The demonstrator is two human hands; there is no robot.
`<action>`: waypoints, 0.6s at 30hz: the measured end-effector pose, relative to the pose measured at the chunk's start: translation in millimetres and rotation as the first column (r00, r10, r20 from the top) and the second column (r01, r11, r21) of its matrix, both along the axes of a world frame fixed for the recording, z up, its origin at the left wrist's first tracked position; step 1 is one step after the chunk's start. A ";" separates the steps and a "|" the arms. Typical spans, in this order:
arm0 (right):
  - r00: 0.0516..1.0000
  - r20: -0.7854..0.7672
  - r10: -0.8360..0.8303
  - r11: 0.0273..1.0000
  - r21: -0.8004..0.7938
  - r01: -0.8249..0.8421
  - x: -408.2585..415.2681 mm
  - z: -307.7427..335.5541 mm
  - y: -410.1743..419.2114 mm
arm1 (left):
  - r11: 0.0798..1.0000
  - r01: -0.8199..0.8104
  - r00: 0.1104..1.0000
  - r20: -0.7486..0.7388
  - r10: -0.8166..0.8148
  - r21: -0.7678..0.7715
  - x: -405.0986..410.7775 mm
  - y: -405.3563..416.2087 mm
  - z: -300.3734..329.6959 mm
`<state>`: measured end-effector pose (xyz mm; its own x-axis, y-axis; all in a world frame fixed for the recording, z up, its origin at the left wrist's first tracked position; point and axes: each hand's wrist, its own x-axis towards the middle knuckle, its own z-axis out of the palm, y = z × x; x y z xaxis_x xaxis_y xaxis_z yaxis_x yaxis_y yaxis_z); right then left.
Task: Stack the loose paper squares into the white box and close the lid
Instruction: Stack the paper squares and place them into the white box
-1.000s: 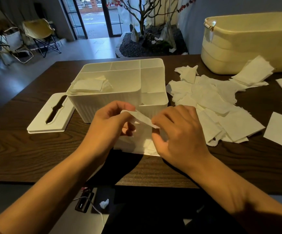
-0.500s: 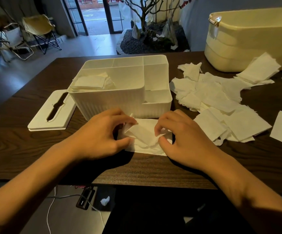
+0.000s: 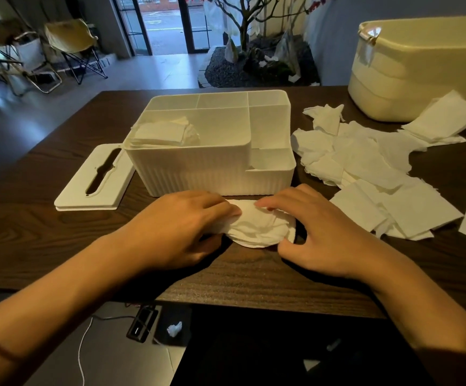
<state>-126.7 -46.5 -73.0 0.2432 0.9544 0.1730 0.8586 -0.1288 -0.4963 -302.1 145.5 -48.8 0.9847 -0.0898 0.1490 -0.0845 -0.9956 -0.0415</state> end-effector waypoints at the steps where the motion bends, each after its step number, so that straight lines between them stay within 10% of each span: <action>1: 1.000 0.001 0.003 1.000 0.002 -0.003 -1.1 -0.2 0.4 | 1.000 0.004 0.999 0.035 -0.004 -0.012 2.1 -0.3 -1.1; 4: 0.998 -0.067 -0.002 1.000 0.014 0.003 -4.0 0.2 1.3 | 0.946 -0.038 0.988 0.127 0.083 -0.323 7.1 -0.8 -1.3; 10: 0.865 -0.502 -0.016 0.989 0.117 0.086 -4.3 7.7 3.0 | 0.545 -0.159 0.937 0.048 0.345 -0.823 13.5 -1.4 -4.7; 15: 0.844 -0.533 0.057 0.994 -0.047 -0.097 2.2 15.5 -9.8 | 0.539 -0.135 0.923 0.092 0.373 -0.831 7.4 -10.9 -17.6; 18: 0.920 -0.391 -0.006 0.997 -0.069 -0.023 6.6 16.8 -10.9 | 0.744 -0.030 0.913 0.285 0.293 -0.668 4.7 -13.1 -18.0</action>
